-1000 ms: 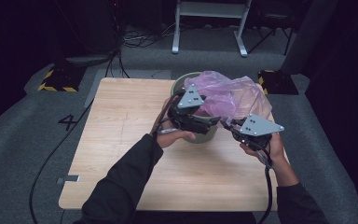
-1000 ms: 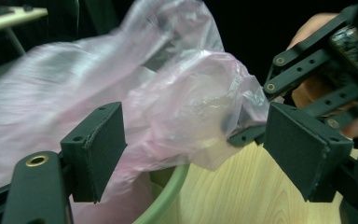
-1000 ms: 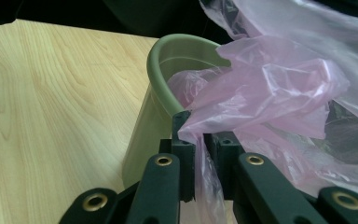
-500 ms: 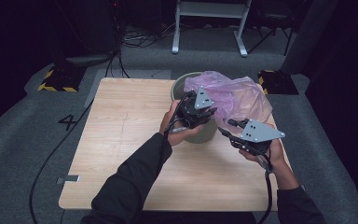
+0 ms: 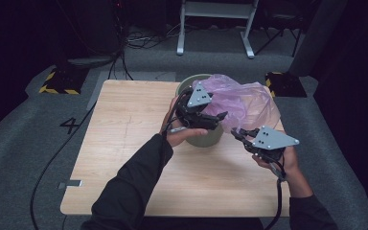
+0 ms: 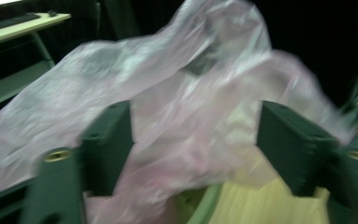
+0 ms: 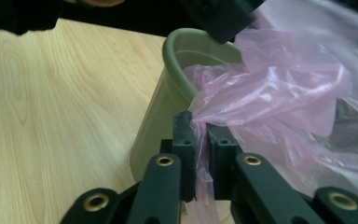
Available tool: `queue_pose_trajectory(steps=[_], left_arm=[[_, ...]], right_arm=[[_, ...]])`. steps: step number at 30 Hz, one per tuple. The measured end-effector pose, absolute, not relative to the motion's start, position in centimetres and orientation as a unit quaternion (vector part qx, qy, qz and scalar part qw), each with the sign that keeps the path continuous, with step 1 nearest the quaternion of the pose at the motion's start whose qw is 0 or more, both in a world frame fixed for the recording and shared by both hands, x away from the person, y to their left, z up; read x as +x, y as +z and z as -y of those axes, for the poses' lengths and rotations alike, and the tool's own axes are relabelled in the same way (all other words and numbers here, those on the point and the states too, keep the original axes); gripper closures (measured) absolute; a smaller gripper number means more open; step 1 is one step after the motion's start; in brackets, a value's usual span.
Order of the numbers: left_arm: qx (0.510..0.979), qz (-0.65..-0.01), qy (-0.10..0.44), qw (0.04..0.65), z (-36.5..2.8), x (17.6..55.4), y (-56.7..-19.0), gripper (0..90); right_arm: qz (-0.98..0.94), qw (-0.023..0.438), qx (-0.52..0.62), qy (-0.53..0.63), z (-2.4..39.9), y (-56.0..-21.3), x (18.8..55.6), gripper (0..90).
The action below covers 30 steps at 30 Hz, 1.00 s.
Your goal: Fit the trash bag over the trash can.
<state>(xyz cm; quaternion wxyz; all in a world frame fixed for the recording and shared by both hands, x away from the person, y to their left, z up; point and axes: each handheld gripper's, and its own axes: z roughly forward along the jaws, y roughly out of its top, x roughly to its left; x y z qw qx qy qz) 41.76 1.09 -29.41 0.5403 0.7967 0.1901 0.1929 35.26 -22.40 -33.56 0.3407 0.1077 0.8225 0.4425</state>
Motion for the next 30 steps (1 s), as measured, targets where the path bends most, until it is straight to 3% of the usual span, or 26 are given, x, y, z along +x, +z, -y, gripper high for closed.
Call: queue_pose_trajectory(steps=[4, 11, 12, 13, 16, 19, 20, 22, 24, 26, 30], left_arm=[[0.802, -0.181, 0.172, 0.543, 0.6, 41.3, -28.9, 17.8], [0.818, -0.176, 0.173, 0.519, 2.7, 40.9, -29.0, 16.3], [0.823, -0.176, 0.176, 0.511, 2.9, 40.9, -29.1, 23.1], [0.825, -0.177, 0.181, 0.506, 3.0, 40.9, -29.2, 23.1], [0.837, -0.181, 0.195, 0.479, 3.1, 41.1, -29.5, 40.7], [0.841, -0.181, 0.192, 0.471, 2.6, 41.5, -29.7, 61.1], [0.846, -0.177, 0.197, 0.462, 2.1, 41.8, -29.8, 72.0], [0.849, -0.175, 0.2, 0.457, 2.0, 41.8, -29.9, 75.9], [0.854, -0.17, 0.215, 0.443, 1.3, 42.0, -30.1, 87.9], [0.854, -0.171, 0.215, 0.442, 0.9, 42.1, -30.1, 88.7], [0.846, -0.179, 0.221, 0.452, -1.2, 42.2, -29.9, 89.2]], right_arm=[[-0.828, 0.343, 0.095, 0.434, 21.4, -33.7, 35.2, 84.2], [-0.831, 0.351, 0.086, 0.424, 20.7, -33.9, 34.9, 79.8], [-0.831, 0.354, 0.082, 0.42, 20.6, -33.9, 34.7, 78.0], [-0.831, 0.354, 0.082, 0.42, 20.6, -33.9, 34.7, 78.0], [-0.83, 0.356, 0.078, 0.422, 20.4, -33.9, 34.5, 72.1], [-0.826, 0.357, 0.08, 0.429, 20.4, -33.8, 34.4, 64.3], [-0.824, 0.358, 0.084, 0.431, 20.4, -33.9, 34.4, 63.4], [-0.824, 0.356, 0.084, 0.432, 20.4, -33.9, 34.4, 62.5], [-0.821, 0.361, 0.083, 0.434, 20.6, -33.8, 34.2, 60.7], [-0.818, 0.364, 0.084, 0.438, 20.6, -33.8, 34.1, 59.4], [-0.816, 0.364, 0.096, 0.439, 21.1, -33.5, 34.0, 44.7]])
